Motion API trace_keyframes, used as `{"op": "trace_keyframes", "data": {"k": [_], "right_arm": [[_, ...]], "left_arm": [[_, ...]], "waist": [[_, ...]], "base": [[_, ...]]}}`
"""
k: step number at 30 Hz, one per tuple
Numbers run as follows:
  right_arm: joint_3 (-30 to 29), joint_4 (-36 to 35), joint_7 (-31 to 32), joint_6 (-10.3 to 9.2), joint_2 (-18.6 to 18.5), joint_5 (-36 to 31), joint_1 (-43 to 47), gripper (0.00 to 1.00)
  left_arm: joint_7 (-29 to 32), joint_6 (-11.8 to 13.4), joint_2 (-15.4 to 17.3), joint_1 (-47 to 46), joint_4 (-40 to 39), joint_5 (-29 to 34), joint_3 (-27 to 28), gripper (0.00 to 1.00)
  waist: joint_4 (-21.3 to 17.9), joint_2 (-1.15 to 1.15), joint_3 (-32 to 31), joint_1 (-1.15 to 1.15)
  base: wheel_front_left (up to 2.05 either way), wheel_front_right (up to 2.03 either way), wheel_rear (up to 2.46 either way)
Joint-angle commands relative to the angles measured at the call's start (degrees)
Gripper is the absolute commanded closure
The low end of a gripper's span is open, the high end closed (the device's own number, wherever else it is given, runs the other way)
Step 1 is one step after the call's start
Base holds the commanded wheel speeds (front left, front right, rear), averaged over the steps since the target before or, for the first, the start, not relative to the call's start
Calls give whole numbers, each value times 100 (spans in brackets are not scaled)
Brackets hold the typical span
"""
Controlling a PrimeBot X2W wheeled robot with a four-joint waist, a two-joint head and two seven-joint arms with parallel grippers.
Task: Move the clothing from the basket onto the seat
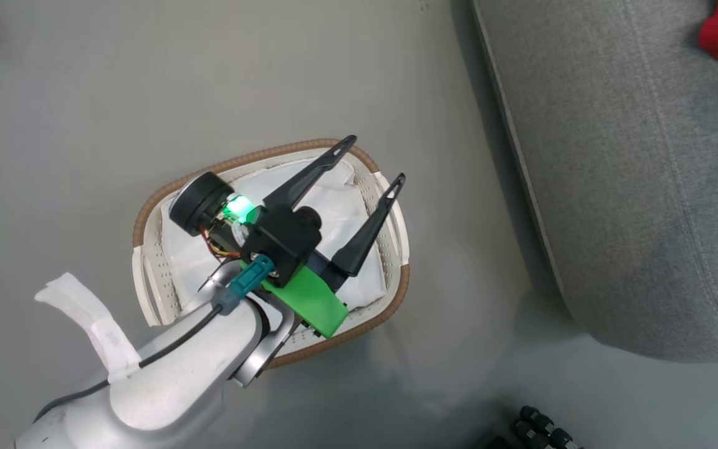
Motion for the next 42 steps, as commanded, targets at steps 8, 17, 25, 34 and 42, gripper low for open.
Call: {"op": "trace_keyframes", "data": {"k": [8,17,25,34,42], "right_arm": [[482,-308,-47,-8,56,424,522,0],[1004,-392,-48,-8,-70,785,785,0],[1525,-937,-48,-8,280,1221,1266,0],[1779,-1867,-43,-8,1020,1493,2484,0],[1799,-2862,-43,-8,1607,1397,3839,0]], "left_arm": [[-370,164,-2,357,386,-296,286,0],[-607,358,-159,926,792,-676,923,0],[-611,462,-415,1952,742,-508,2159,0],[-613,336,-815,3260,634,-2,3633,0],[-613,159,-1193,4190,546,508,4466,0]], "waist": [[-104,0,-806,-1],[116,0,-1599,-1],[537,0,-2302,-1],[986,0,-2846,-1],[1232,0,-3170,-1]], "base": [[0,0,0],[0,0,0],[0,0,0],[0,0,0],[0,0,0]]}}
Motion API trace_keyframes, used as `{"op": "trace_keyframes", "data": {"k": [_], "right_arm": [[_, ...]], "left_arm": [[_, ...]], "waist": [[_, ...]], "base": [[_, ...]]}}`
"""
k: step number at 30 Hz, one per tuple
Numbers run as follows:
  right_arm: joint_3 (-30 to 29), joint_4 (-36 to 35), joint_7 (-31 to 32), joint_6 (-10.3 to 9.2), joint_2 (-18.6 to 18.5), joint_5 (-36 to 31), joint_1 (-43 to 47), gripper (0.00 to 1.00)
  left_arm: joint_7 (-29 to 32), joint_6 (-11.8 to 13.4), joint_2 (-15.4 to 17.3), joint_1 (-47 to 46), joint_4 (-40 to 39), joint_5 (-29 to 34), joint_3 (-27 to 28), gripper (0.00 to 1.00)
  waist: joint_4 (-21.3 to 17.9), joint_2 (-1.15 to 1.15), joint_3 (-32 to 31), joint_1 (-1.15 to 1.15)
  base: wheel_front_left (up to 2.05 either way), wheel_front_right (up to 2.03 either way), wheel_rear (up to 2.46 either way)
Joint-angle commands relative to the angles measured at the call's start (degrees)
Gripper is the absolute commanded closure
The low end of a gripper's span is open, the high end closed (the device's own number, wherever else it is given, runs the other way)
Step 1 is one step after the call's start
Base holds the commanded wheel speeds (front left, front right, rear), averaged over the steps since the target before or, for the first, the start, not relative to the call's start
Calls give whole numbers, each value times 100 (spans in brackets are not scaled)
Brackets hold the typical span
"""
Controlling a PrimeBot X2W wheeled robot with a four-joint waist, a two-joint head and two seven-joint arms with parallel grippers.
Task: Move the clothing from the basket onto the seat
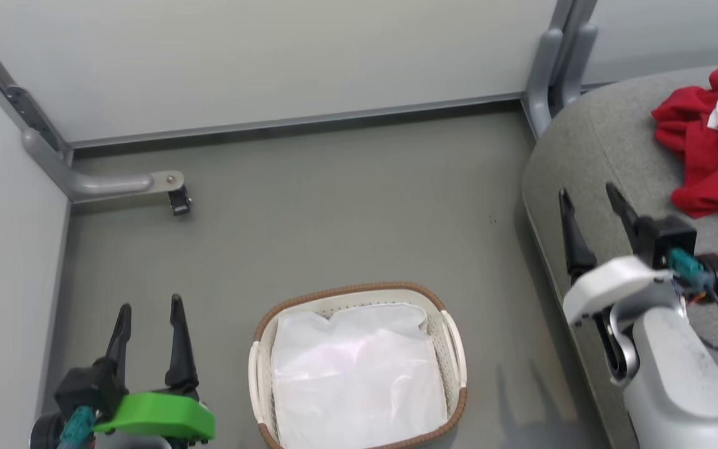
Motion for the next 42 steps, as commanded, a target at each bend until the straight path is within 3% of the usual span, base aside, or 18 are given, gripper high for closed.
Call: {"op": "trace_keyframes", "data": {"k": [1,9,18,42], "right_arm": [[-70,-178,-10,-8,21,-59,272,0],[39,-1040,-10,-7,247,165,1590,0],[397,-1361,-10,-7,245,411,2256,0],[632,-1278,-10,-8,247,573,2312,0]], "left_arm": [[-3,-35,-60,175,-48,102,102,0],[-3,-389,-410,813,2,346,511,0],[-3,-613,-618,1176,14,469,837,0],[-3,-822,-793,1026,346,815,869,0]], "waist": [[224,0,-250,0],[306,0,-517,0],[212,0,-657,0],[164,0,-767,0]], "base": [[0,0,0],[0,0,0],[0,0,0],[0,0,0]]}}
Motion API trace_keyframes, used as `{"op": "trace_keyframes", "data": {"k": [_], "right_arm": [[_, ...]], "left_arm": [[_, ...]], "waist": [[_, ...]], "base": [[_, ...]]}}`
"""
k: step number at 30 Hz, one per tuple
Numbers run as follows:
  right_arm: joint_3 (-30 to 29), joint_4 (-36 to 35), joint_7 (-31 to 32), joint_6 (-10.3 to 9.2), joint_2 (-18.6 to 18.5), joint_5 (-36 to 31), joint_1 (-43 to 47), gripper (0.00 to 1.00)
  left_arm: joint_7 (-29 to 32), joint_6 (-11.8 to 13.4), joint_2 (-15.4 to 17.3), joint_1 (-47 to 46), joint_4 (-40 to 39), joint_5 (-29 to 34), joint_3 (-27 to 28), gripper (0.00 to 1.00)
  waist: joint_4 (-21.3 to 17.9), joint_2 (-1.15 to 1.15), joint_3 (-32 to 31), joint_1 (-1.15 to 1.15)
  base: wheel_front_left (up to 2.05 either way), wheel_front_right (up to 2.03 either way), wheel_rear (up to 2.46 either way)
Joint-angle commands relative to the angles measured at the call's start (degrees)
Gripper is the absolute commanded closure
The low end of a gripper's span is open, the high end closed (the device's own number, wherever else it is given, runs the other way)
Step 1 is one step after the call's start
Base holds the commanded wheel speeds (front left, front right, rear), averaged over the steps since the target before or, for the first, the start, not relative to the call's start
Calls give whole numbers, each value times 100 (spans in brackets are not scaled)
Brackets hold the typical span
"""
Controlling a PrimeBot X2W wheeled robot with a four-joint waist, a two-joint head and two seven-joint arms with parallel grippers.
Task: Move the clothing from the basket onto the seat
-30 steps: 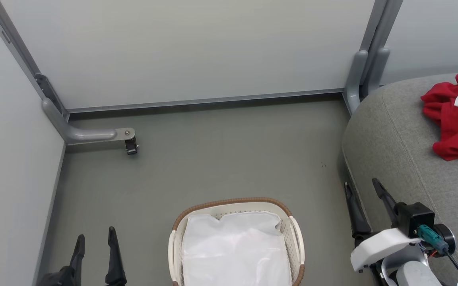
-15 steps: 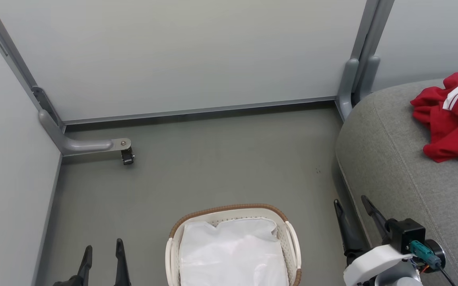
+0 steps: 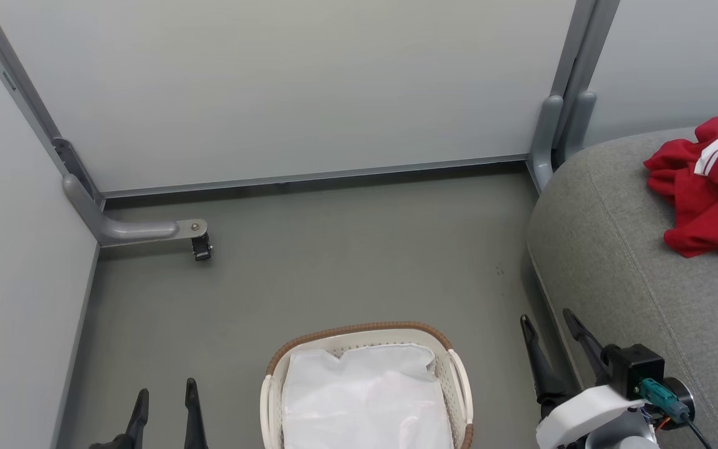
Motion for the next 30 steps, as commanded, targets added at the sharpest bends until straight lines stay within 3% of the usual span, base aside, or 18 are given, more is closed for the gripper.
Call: {"op": "trace_keyframes", "data": {"k": [1,2,7,30], "right_arm": [[4,13,-10,-6,-23,32,66,0],[2,11,-10,-7,-23,36,67,100],[3,200,4,1,25,8,105,100],[-298,32,556,0,-47,2366,-37,100]], "left_arm": [[-3,-12,6,-80,37,10,-3,0],[-3,-19,3,-83,40,5,-2,100],[4,-3,-32,26,272,-10,-4,100],[624,-207,-31,-459,248,-2129,314,100]], "waist": [[4,0,-1,0],[4,0,0,0],[4,0,-1,0],[-15,0,39,0]], "base": [[0,0,0],[0,0,0],[0,0,0],[0,0,0]]}}
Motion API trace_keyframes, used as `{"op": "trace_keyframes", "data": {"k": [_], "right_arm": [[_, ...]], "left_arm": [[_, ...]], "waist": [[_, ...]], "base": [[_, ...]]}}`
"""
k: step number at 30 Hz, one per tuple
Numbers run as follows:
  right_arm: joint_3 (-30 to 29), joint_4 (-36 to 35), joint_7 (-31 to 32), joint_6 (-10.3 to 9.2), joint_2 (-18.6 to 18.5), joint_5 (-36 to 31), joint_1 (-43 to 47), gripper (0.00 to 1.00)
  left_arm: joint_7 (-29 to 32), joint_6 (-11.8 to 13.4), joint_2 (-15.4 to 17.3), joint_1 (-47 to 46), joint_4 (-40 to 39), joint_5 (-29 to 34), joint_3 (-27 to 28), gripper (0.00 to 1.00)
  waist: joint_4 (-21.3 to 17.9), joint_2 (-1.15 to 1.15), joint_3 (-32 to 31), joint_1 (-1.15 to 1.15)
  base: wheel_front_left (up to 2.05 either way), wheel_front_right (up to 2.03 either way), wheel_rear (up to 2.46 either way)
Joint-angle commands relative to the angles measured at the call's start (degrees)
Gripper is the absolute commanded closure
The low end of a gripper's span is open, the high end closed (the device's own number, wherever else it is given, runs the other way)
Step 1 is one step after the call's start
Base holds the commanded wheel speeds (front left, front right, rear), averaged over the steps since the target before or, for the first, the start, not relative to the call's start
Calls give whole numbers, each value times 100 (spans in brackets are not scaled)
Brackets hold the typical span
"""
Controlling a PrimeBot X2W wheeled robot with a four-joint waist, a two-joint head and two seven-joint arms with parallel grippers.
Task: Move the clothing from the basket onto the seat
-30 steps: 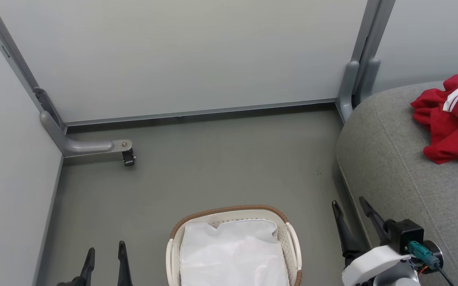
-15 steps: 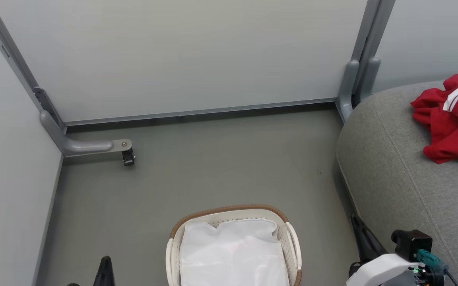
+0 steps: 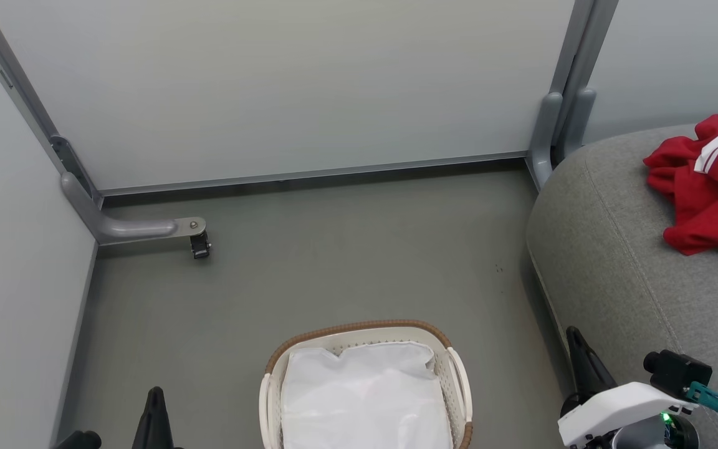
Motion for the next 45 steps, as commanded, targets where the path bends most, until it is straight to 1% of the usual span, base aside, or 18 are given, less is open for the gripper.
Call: {"op": "trace_keyframes", "data": {"k": [1,22,45], "right_arm": [[-53,-115,51,-1,-47,251,-148,100],[-296,-229,475,-2,-78,1905,-247,100],[-531,-329,859,-4,-90,3341,-335,100]], "left_arm": [[46,-52,14,-217,-78,-229,64,100],[489,-200,15,-558,-101,-1745,287,100],[880,-325,16,-857,-119,-3067,482,100]], "waist": [[-1,0,3,0],[-18,0,40,0],[-37,0,80,0]], "base": [[0,0,0],[0,0,0],[0,0,0]]}}
